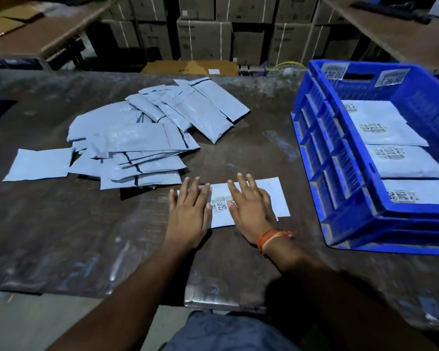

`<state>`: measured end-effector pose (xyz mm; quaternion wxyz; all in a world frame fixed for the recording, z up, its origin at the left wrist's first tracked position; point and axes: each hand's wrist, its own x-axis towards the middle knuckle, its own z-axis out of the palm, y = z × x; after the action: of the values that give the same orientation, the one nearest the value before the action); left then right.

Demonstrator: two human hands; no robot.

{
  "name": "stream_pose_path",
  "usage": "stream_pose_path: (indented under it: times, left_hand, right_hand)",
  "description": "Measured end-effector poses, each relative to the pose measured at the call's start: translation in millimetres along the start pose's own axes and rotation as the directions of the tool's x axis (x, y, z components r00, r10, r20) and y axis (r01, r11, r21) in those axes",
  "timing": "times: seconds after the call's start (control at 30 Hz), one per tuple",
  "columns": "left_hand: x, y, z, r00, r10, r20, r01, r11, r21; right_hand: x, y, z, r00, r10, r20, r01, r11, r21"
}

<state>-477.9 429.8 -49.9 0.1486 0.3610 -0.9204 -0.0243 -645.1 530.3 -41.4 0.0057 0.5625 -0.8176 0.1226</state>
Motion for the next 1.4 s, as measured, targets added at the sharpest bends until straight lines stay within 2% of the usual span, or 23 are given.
stream_pose_path:
  times: [0.07,0.13,0.4,0.5,0.57,0.67,0.73,0.8,0.87,0.97,1.03,1.13,1.2,1.3,1.4]
  left_hand:
    - [-6.9,-1.1,1.2,0.995,0.002,0.095,-0.003,1.0,0.012]
    - [-8.2,-5.0,2.2,0.986,-0.027,0.162,0.026,1.0,0.005]
    - [-4.6,-18.9,-2.6,0.97,-0.065,0.234,0.063,0.998,0.014]
    - [-3.2,-11.5,-5.2,0.952,-0.214,0.22,0.227,0.973,-0.036]
    - [-2.7,-3.0,-12.9,0.922,-0.36,0.141,0.375,0.922,-0.094]
    - [-0.3,11.2,-28.1,0.856,-0.517,-0.002,0.509,0.843,-0.175]
    - [3.7,20.3,-38.2,0.805,-0.591,0.06,0.586,0.774,-0.242]
    - [9.2,30.3,-43.4,0.748,-0.625,0.223,0.664,0.706,-0.247]
    - [14.5,39.6,-42.5,0.75,-0.583,0.313,0.658,0.707,-0.259]
    - [26.4,51.0,-36.1,0.797,-0.503,0.333,0.6,0.718,-0.352]
    - [37.3,56.6,-33.5,0.802,-0.489,0.343,0.593,0.721,-0.359]
    - [53.7,62.8,-31.9,0.773,-0.5,0.39,0.627,0.699,-0.344]
    - [64.1,66.9,-32.4,0.774,-0.478,0.415,0.625,0.682,-0.379]
    - [82.8,71.6,-38.1,0.839,-0.336,0.429,0.529,0.687,-0.498]
    - [102.8,69.1,-40.0,0.863,-0.124,0.489,0.429,0.69,-0.583]
  right_hand:
    - [-6.0,1.4,8.9,0.997,-0.017,0.071,0.021,0.999,-0.045]
    - [-8.6,6.7,13.0,0.996,-0.021,0.086,0.028,0.996,-0.088]
    - [-7.1,17.6,-0.8,0.99,0.094,0.108,-0.083,0.991,-0.107]
    - [-1.7,22.1,-12.9,0.981,0.103,0.162,-0.082,0.988,-0.134]
    - [5.7,25.1,-26.5,0.98,0.114,0.162,-0.091,0.986,-0.142]
    - [14.9,29.9,-45.0,0.957,0.21,0.199,-0.182,0.972,-0.152]
    - [15.5,33.3,-49.9,0.936,0.289,0.204,-0.264,0.954,-0.139]
    - [9.6,35.0,-53.0,0.915,0.373,0.153,-0.372,0.927,-0.04]
    - [1.3,33.5,-55.8,0.888,0.442,0.127,-0.455,0.884,0.105]
    - [-11.9,26.3,-52.2,0.861,0.481,0.165,-0.504,0.849,0.159]
    - [-20.5,20.2,-47.4,0.859,0.473,0.196,-0.506,0.842,0.188]
    - [-27.4,22.5,-48.3,0.854,0.49,0.174,-0.512,0.852,0.112]
    - [-28.5,29.3,-54.2,0.826,0.52,0.217,-0.548,0.831,0.095]
    - [-30.5,26.1,-60.1,0.824,0.459,0.332,-0.549,0.792,0.268]
    - [-32.7,6.2,-54.1,0.846,0.385,0.368,-0.531,0.668,0.522]
